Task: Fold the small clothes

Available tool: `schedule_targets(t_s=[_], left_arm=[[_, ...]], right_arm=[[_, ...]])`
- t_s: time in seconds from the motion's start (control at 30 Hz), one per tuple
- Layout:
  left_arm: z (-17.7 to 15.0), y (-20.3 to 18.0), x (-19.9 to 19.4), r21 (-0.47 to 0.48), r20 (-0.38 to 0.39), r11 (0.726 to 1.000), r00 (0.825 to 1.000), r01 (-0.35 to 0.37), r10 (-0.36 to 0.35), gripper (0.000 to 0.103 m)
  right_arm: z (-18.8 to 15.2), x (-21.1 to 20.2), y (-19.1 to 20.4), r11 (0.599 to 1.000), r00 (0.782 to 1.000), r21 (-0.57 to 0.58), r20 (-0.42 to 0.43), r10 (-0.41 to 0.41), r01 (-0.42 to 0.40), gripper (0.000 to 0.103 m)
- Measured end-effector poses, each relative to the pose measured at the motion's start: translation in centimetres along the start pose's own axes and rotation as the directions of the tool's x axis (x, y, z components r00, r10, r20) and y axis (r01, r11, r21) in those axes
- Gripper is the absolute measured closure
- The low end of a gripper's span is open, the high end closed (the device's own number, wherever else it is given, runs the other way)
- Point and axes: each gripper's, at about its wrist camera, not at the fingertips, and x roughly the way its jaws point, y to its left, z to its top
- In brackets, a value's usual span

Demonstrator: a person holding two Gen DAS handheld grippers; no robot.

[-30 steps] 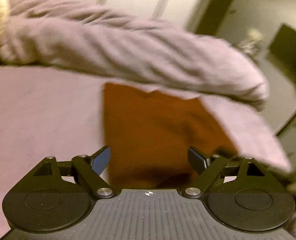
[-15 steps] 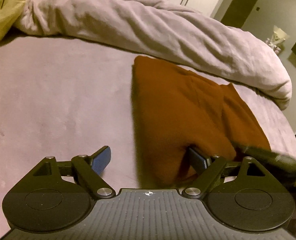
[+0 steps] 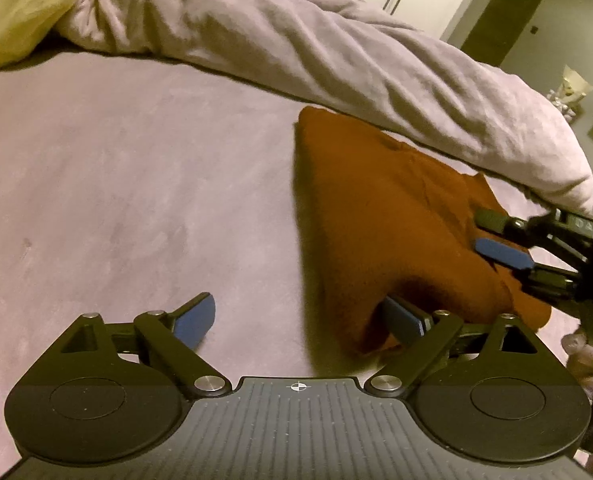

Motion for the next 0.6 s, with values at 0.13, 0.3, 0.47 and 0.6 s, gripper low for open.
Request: schedule_targets(t_s=[0.13,0.3,0.47,0.6], left_arm=[[0.1,-0.7,0.3,0.021,-0.01,1.0,1.0,0.0,0.0,0.008],[0.0,-1.4,0.5,0.043,-0.02,0.999,1.0,0.007,-0.006,0.008],[0.6,-1.9,-0.4,0.04,0.012,0.999,1.0,0.009,-0.01,0.008],[1.5,-2.2,-0.4,0.045,0.047,0.999,0.999,-0.005,0.003,0.007]], right_arm=[[-0.4,2.9,0.1,0.999,0.996,0.045,-0.087,0.014,-0.01,0.067],[-0.3,4.1,0.1,0.998,0.993,0.065,-0.118,0.027,-0.02,0.085],[-0.1,1.7,1.4,0.995,0.998,-0.097,-0.05,-0.026,0.021,0.09],[0.2,-0.8,1.6,0.978,0.996,-0.19,0.028,-0.087,0.091,0.091]])
